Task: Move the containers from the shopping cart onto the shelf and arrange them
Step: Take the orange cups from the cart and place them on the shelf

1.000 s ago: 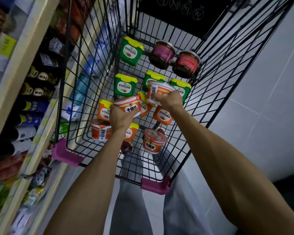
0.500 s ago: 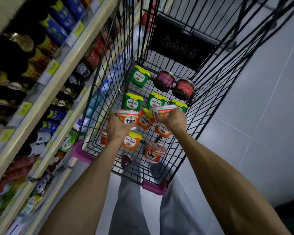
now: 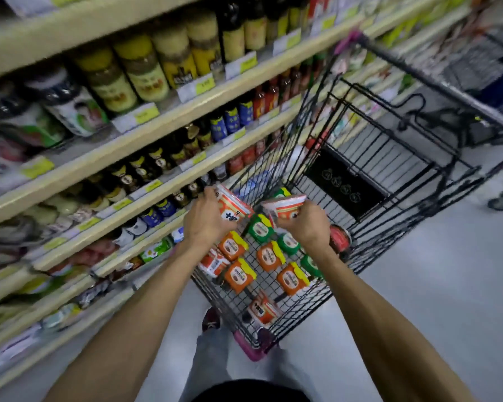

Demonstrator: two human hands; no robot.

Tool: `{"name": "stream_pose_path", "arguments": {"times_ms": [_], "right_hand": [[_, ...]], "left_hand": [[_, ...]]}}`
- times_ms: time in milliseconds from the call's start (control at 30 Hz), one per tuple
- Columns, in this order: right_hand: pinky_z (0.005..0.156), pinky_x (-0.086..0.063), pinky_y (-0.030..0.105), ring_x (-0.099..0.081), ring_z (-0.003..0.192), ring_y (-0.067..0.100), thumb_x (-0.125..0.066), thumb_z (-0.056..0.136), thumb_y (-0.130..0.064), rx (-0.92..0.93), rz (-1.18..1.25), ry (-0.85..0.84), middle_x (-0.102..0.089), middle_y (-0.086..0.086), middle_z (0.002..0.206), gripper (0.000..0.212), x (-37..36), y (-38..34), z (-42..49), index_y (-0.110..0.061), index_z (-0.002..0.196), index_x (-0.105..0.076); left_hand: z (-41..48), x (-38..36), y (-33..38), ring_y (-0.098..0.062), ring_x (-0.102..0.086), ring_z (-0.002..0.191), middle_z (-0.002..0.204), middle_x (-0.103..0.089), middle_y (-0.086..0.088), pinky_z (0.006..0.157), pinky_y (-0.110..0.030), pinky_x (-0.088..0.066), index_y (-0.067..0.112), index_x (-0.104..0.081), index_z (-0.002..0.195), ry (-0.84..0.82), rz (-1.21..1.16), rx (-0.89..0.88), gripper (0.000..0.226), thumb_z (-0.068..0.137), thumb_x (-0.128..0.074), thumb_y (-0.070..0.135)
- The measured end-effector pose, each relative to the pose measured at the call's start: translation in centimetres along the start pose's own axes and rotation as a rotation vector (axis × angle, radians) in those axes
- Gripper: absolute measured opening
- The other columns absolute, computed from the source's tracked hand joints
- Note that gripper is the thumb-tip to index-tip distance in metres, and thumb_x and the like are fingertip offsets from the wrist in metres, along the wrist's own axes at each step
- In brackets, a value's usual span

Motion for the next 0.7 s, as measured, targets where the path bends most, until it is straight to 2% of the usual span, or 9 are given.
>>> {"name": "stream_pose_path", "arguments": {"times_ms": [100,167,233,300,400,467,567,633,700], "right_hand": [[0.038,-0.045,0.031,-0.058,0.050,0.013,-0.081,0.068,-0.058,0.204,0.040,-0.001,-0.064,-0.001,0.066,0.054,1.1,-2.6,-1.0,-0.010,0.085,-0.063],[0.034,-0.027,0.016,-0.046,0.046,0.005,-0.080,0.070,-0.061,0.302,0.042,-0.016,-0.054,-0.005,0.063,0.063,1.7,-4.9,-2.0,-0.007,0.096,-0.058],[0.036,-0.021,0.015,-0.039,0.045,0.004,-0.079,0.072,-0.061,0.381,0.066,-0.040,-0.046,-0.006,0.060,0.071,2.2,-7.5,-3.5,-0.005,0.110,-0.058],[0.040,-0.030,0.017,-0.047,0.051,0.005,-0.074,0.068,-0.070,0.516,0.109,-0.083,-0.053,-0.006,0.066,0.084,2.3,-10.5,-5.5,-0.003,0.116,-0.059],[0.061,-0.050,0.025,-0.068,0.077,0.009,-0.079,0.067,-0.065,0.689,0.193,-0.183,-0.070,-0.008,0.090,0.071,1.9,-15.3,-9.7,-0.016,0.116,-0.064],[0.065,-0.049,0.020,-0.069,0.081,0.005,-0.087,0.069,-0.048,0.746,0.261,-0.267,-0.072,-0.009,0.093,0.057,1.2,-18.6,-13.3,-0.018,0.112,-0.065],[0.075,-0.056,0.023,-0.069,0.084,-0.003,-0.090,0.067,-0.042,0.862,0.335,-0.411,-0.075,-0.013,0.096,0.053,-1.1,-22.8,-19.3,-0.023,0.110,-0.067],[0.077,-0.056,0.024,-0.070,0.088,-0.001,-0.091,0.064,-0.041,0.943,0.363,-0.484,-0.075,-0.013,0.098,0.057,-3.0,-25.4,-23.8,-0.024,0.114,-0.067],[0.073,-0.053,0.015,-0.068,0.088,-0.003,-0.092,0.062,-0.040,1.003,0.351,-0.526,-0.074,-0.014,0.099,0.061,-4.7,-27.5,-28.2,-0.025,0.115,-0.066]], "left_hand": [[-3.9,2.8,-2.0,-0.030,-0.063,0.107,0.122,-0.063,-0.009,0.073,-0.039,-0.052,0.012,-0.038,0.136,0.150,-0.176,0.129,0.095,0.064,-0.089,0.049],[-6.9,4.8,-3.6,-0.027,-0.065,0.103,0.117,-0.064,-0.006,0.069,-0.034,-0.050,0.012,-0.040,0.135,0.262,-0.307,0.218,0.092,0.065,-0.089,0.046],[-10.4,6.9,-5.3,-0.023,-0.065,0.099,0.111,-0.064,-0.003,0.068,-0.032,-0.049,0.011,-0.042,0.133,0.390,-0.442,0.298,0.090,0.065,-0.090,0.044],[-14.2,9.0,-7.1,-0.017,-0.063,0.097,0.111,-0.062,0.003,0.074,-0.030,-0.050,0.013,-0.043,0.132,0.543,-0.568,0.352,0.089,0.063,-0.091,0.042],[-20.1,11.4,-10.1,-0.014,-0.063,0.095,0.108,-0.062,0.007,0.077,-0.025,-0.046,0.014,-0.047,0.129,0.746,-0.744,0.475,0.087,0.060,-0.094,0.036],[-24.2,12.6,-12.3,-0.011,-0.068,0.094,0.109,-0.067,0.004,0.076,-0.024,-0.049,0.016,-0.052,0.126,0.877,-0.865,0.509,0.086,0.054,-0.093,0.038],[-31.0,14.0,-15.6,0.001,-0.068,0.095,0.117,-0.069,0.000,0.079,-0.017,-0.053,0.023,-0.056,0.124,1.075,-1.061,0.464,0.073,0.059,-0.090,0.028],[-36.0,14.9,-17.8,-0.006,-0.068,0.103,0.119,-0.069,0.001,0.084,-0.020,-0.053,0.023,-0.056,0.125,1.176,-1.150,0.431,0.071,0.061,-0.087,0.023],[-40.6,15.8,-19.6,-0.009,-0.068,0.108,0.120,-0.069,0.005,0.087,-0.025,-0.055,0.023,-0.054,0.130,1.248,-1.170,0.450,0.081,0.057,-0.089,0.031]]}}
Point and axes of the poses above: each hand's wrist, its own z-axis towards the middle knuckle, its own x-axis out of the back of the hand, y = z × x, the point moved 2 cm from there along z, towards the middle knuckle
